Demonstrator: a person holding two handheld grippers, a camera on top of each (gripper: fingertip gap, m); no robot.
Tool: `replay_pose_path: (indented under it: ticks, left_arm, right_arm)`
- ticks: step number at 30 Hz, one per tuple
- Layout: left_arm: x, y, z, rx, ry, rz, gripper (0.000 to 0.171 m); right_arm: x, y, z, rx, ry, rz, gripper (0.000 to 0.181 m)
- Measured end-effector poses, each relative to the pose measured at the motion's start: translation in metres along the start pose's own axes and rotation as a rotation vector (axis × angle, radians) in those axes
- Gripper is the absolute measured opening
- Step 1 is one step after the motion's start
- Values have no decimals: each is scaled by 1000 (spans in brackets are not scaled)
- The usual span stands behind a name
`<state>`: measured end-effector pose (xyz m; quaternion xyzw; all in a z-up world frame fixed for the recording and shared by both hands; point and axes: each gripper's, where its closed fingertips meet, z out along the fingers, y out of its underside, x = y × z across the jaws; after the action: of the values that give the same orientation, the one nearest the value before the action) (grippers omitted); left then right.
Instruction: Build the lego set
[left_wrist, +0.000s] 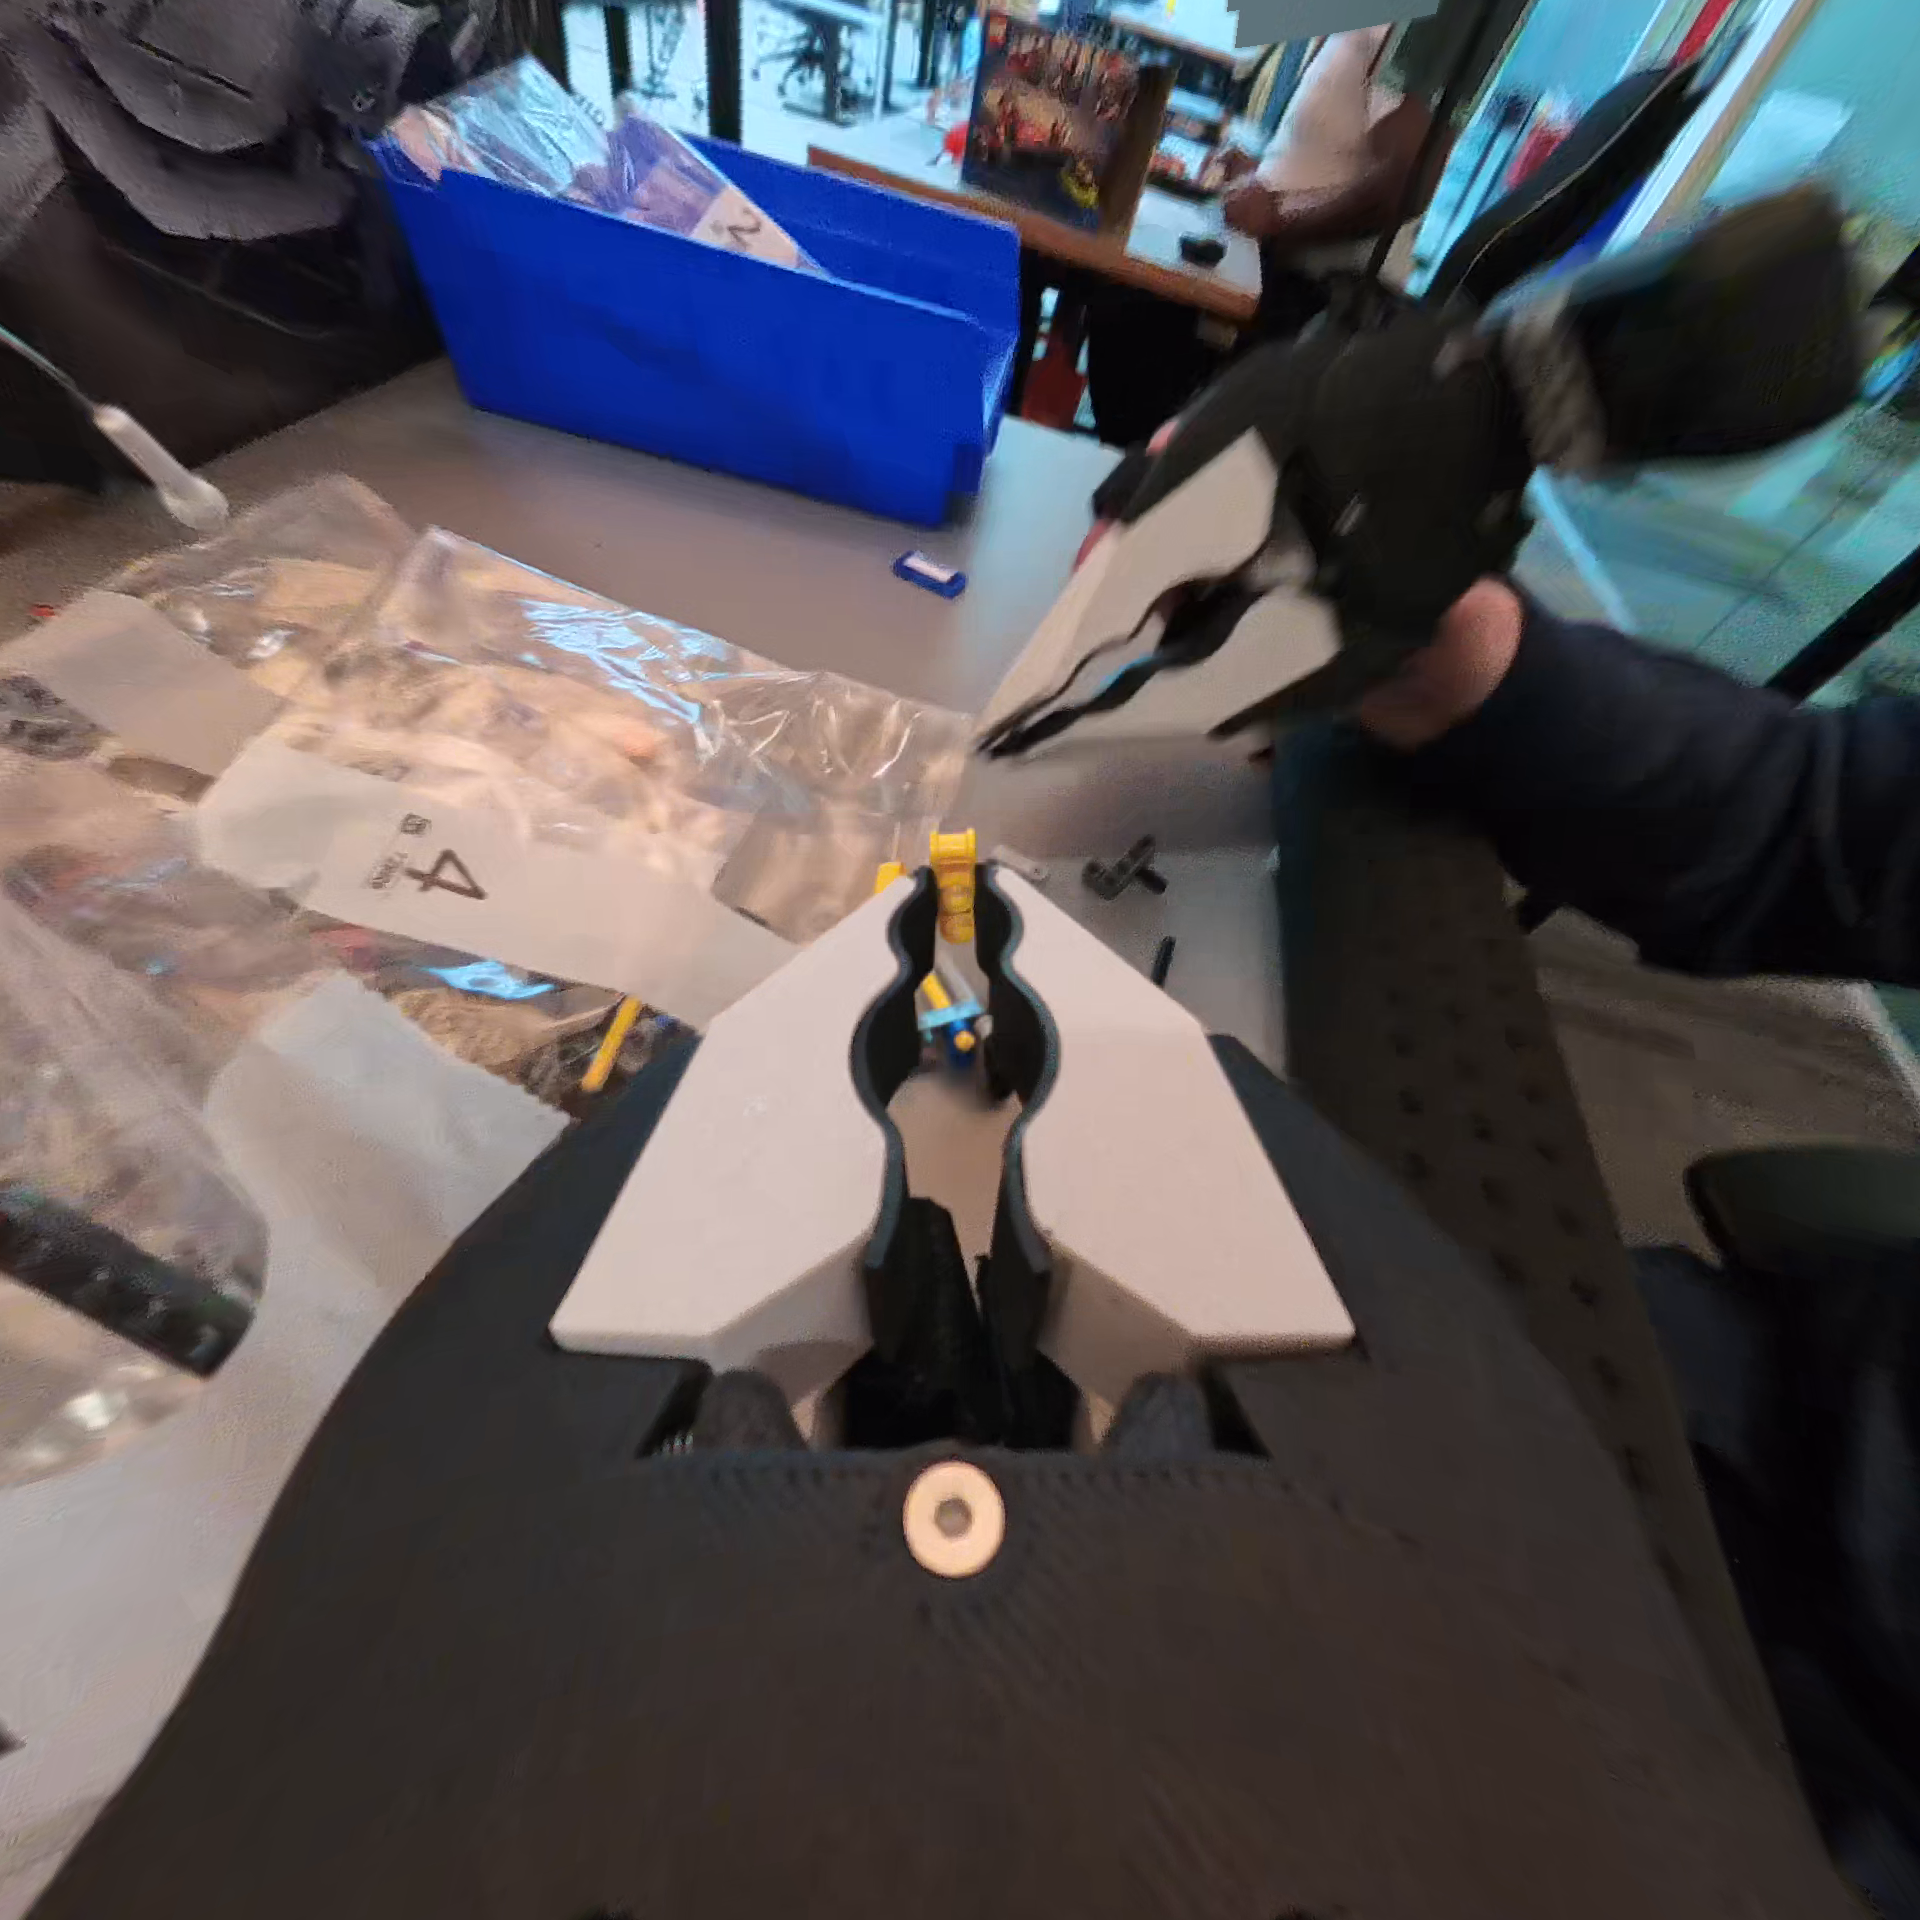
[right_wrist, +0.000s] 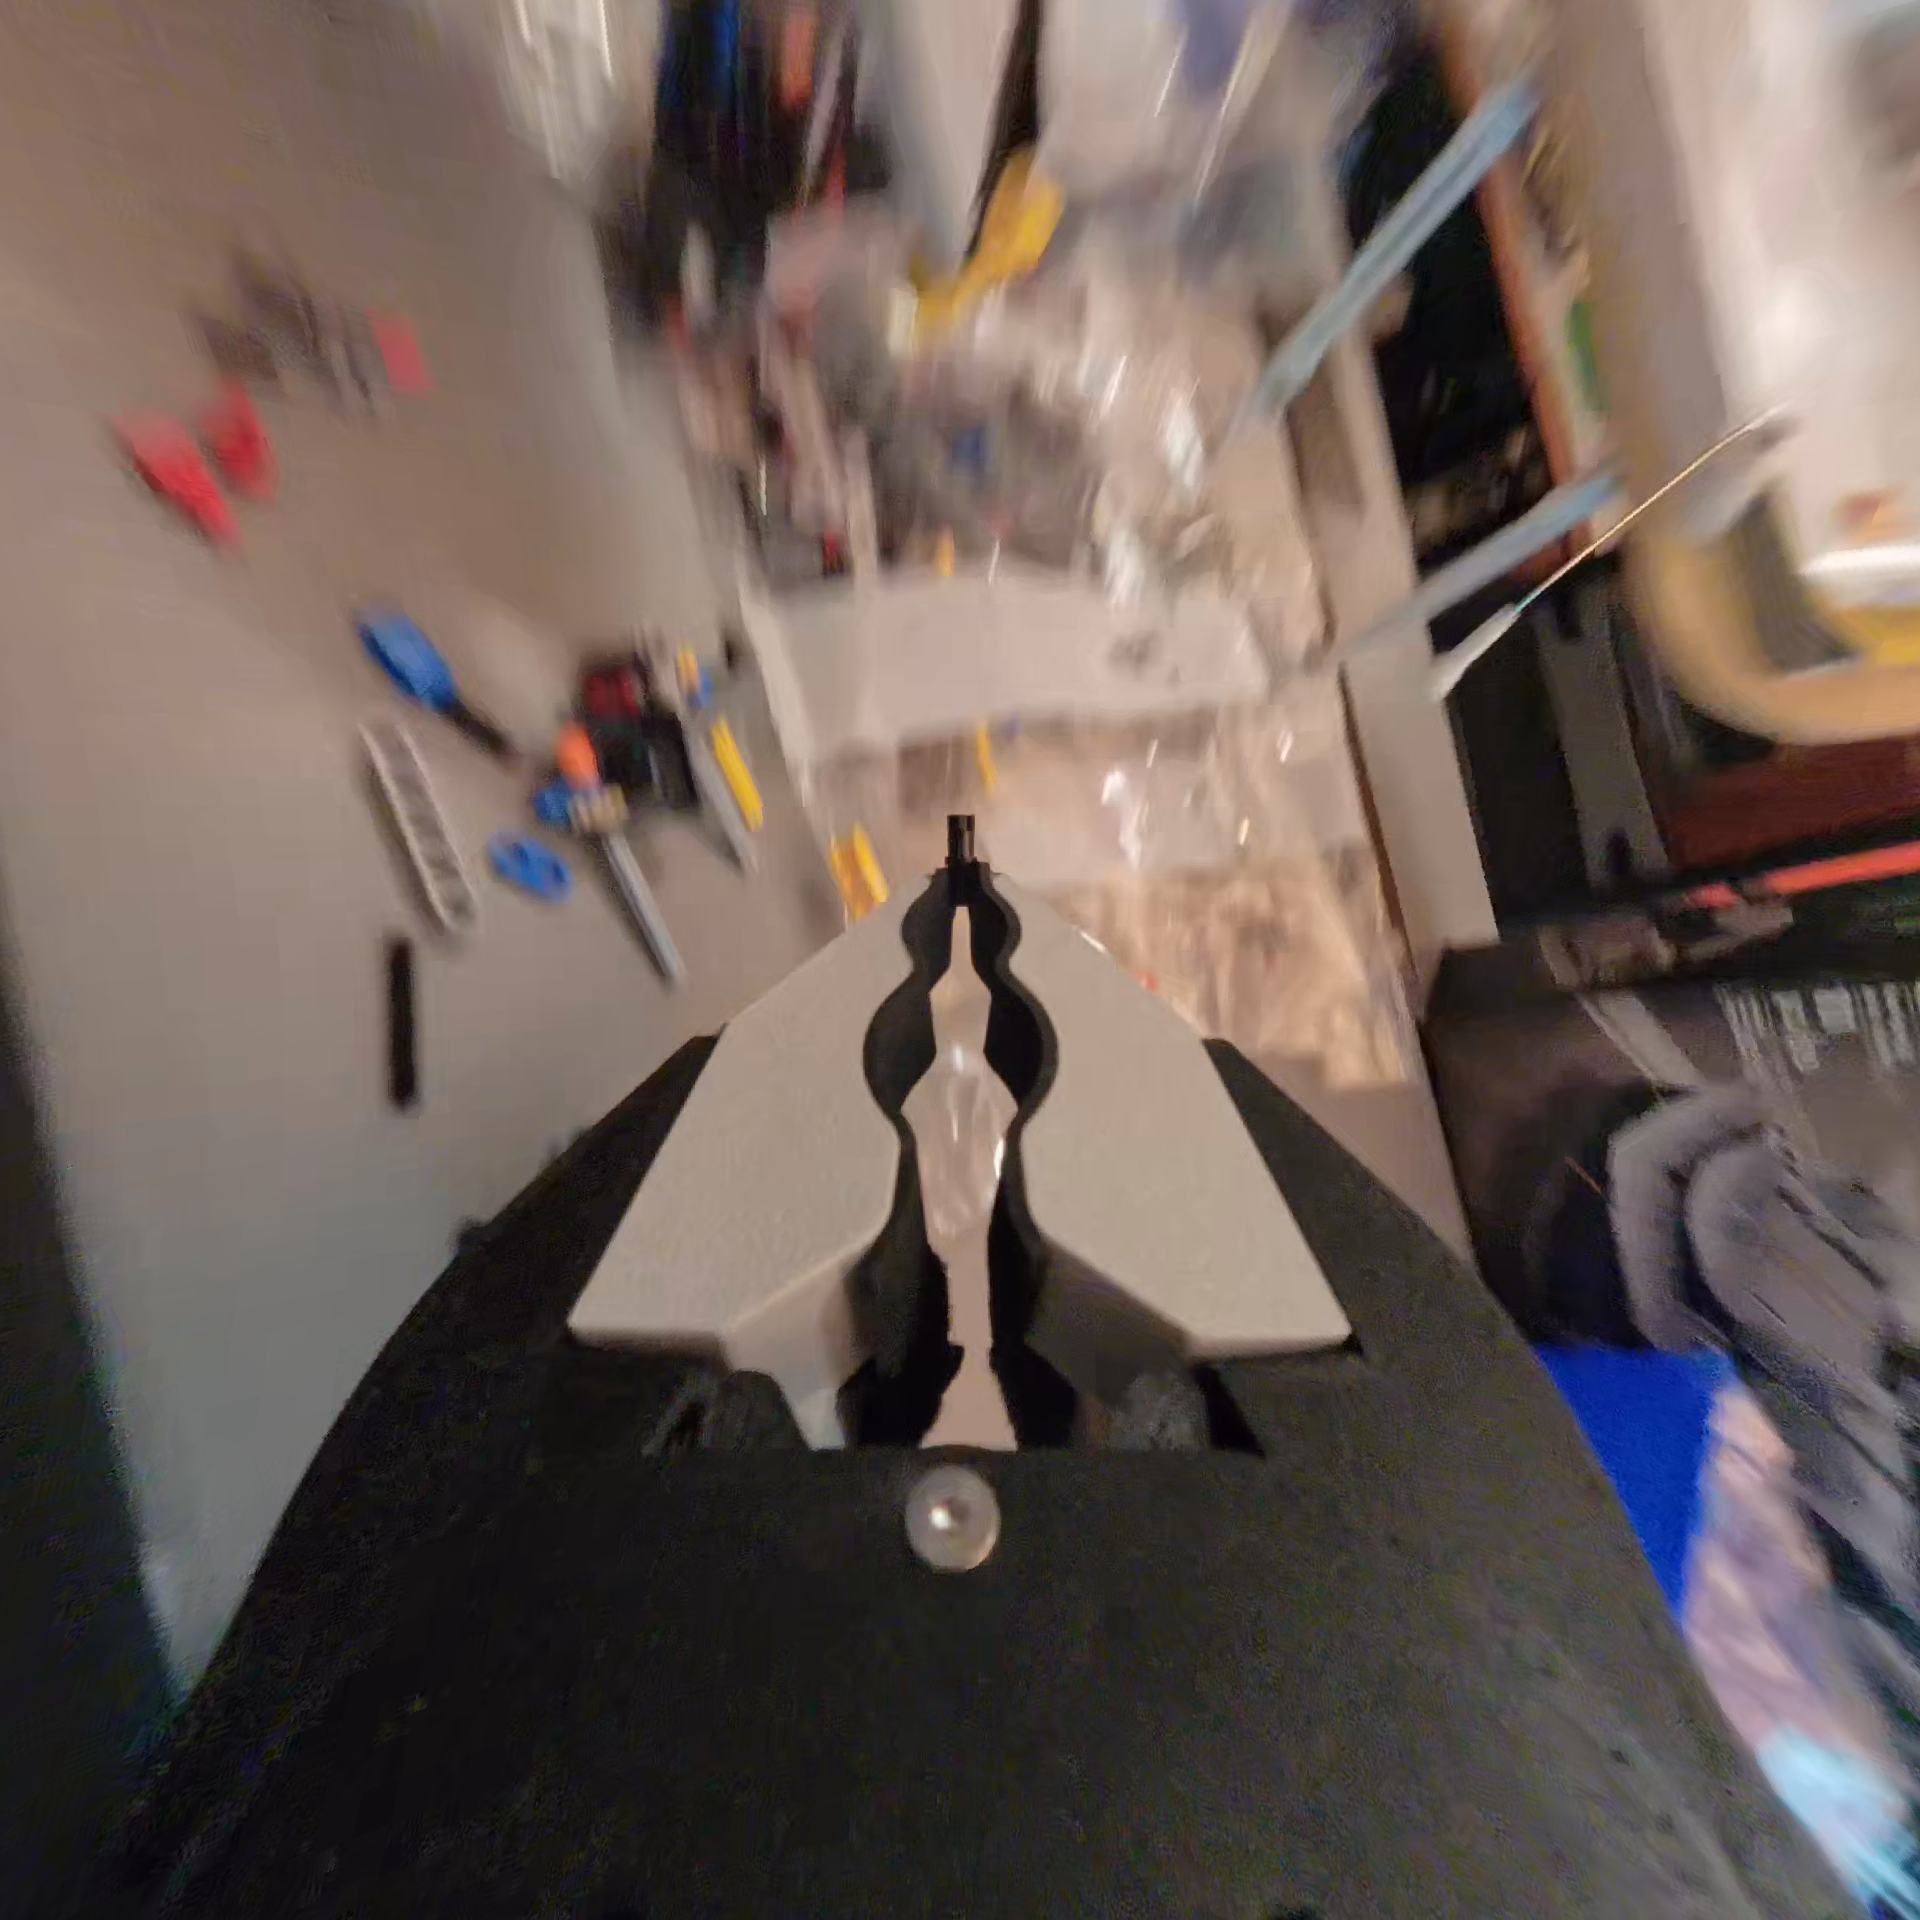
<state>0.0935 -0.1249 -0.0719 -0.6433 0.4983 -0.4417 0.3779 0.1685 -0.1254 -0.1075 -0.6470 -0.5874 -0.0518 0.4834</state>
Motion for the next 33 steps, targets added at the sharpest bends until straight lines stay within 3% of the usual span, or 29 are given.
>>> replay_pose_path:
  ticks: [1,4,8,11,19,24,33]
  left_arm:
    - [5,4,4,-32,8,31,6]
    - [20,20,28,-128,35,87,7]
    - [8,29,24,-141,48,7,7]
    - [6,38,25,-183,44,4,7]
    - [2,64,28,-330,22,16,7]
    - [-1,76,27,-405,-16,49,21]
    - [-4,86,38,-463,-65,122,48]
  right_arm:
    - [4,-17,-7,85,-8,45,1]
    - [-12,-12,7,20,-53,-20,1]
    - [-24,0,11,29,-169,49,1]
    - [-32,-11,8,99,-240,107,2]
    - [-45,6,18,10,-320,140,17]
    - [-56,1,24,9,-374,154,32]
    - [-62,-3,28,-3,-370,89,16]
